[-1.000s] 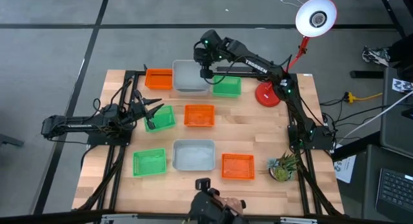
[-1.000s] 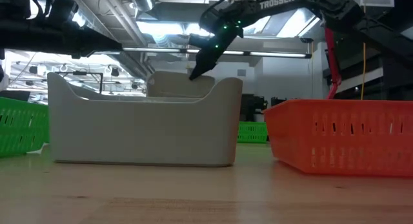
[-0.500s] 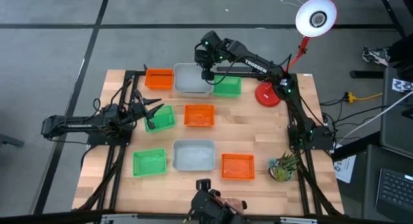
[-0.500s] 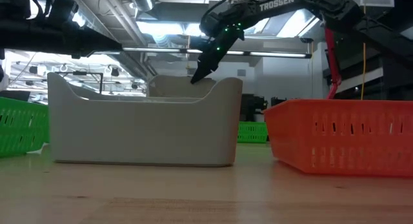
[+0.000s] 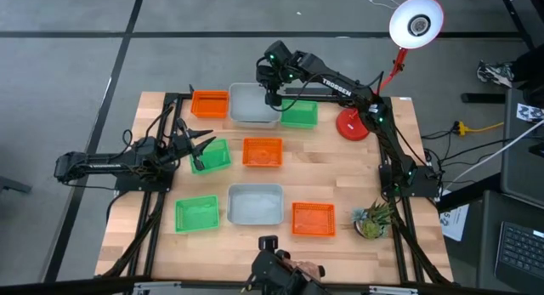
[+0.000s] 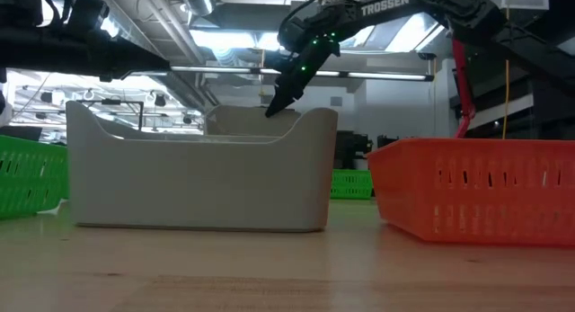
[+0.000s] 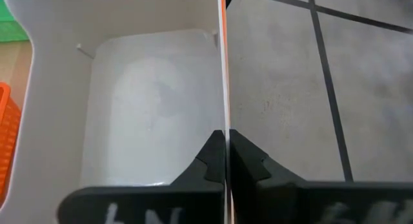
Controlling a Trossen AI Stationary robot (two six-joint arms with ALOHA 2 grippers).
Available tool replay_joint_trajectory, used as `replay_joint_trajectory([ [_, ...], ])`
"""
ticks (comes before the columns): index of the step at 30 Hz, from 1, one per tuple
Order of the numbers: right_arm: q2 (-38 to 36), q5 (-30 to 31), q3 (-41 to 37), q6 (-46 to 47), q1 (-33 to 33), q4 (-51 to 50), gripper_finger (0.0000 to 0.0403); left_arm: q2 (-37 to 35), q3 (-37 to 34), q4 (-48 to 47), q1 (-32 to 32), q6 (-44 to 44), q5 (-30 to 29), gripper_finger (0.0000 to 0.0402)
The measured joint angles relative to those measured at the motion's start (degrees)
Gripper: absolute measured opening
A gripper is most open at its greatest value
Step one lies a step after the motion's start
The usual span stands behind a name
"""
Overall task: Stack baskets by color
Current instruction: Stack the middle right gray bin on the top gray bin
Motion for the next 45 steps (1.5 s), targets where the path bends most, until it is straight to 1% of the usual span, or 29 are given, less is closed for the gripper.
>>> replay_joint_trajectory([
  [7, 2.54, -0.42, -0.05, 0.0, -0.02, 0.54, 0.0, -0.02, 0.0, 0.0, 0.0, 0.0, 0.0, 0.01],
  [12, 2.83, -0.48, -0.11, -0.07, -0.28, 0.57, 0.0004, -0.01, 0.0, 0.0, 0.0, 0.0, 0.0, 0.01],
  [15, 2.83, -0.59, -0.11, 0.03, -0.57, -1.03, 0.002, -0.02, 0.0, 0.0, 0.0, 0.0, 0.0, 0.01],
  [22, 2.83, -0.55, -0.09, 0.02, -0.88, -2.32, 0.0076, -0.02, 0.0, -0.01, 0.0, 0.0, 0.0, 0.01],
  [25, 2.83, -0.59, -0.04, 0.02, -0.87, -2.35, 0.009, -0.02, 0.0, 0.0, 0.0, 0.0, 0.0, 0.01],
  [27, 2.83, -1.9, -0.04, 0.0, -0.85, -2.5, 0.0093, 0.0, 0.0, -0.02, 0.0, 0.0, 0.0, 0.01],
  [30, 2.83, -6.82, -0.04, -0.27, -0.93, -2.6, 0.0095, -0.02, 0.0, -0.02, -0.01, 0.0, 0.01, 0.01],
  [31, 2.83, -7.18, -0.04, -0.56, -0.92, -2.56, 0.0095, -0.01, 0.0, -0.01, 0.0, 0.0, 0.02, 0.01],
  [35, 2.83, -5.51, -0.02, -1.14, -1.03, -2.58, 0.0095, 0.0, 0.0, 0.0, 0.0, 0.0, 0.02, 0.01],
  [38, 2.83, -4.98, -0.02, -1.15, -1.19, -2.62, 0.0086, -0.01, 0.0, 0.0, -0.01, 0.0, 0.02, 0.01],
  [41, 2.83, -4.94, -0.02, -1.16, -1.2, -2.57, 0.006, -0.02, 0.0, -0.01, 0.0, -0.01, 0.02, 0.01],
  [44, 2.83, -4.74, -0.02, -1.31, -1.2, -2.32, 0.0018, 0.0, 0.0, 0.0, 0.0, 0.0, 0.0, 0.01],
  [45, 2.83, -4.54, -0.02, -1.3, -1.2, -2.3, 0.001, -0.02, 0.0, 0.0, 0.0, 0.0, 0.02, 0.01],
])
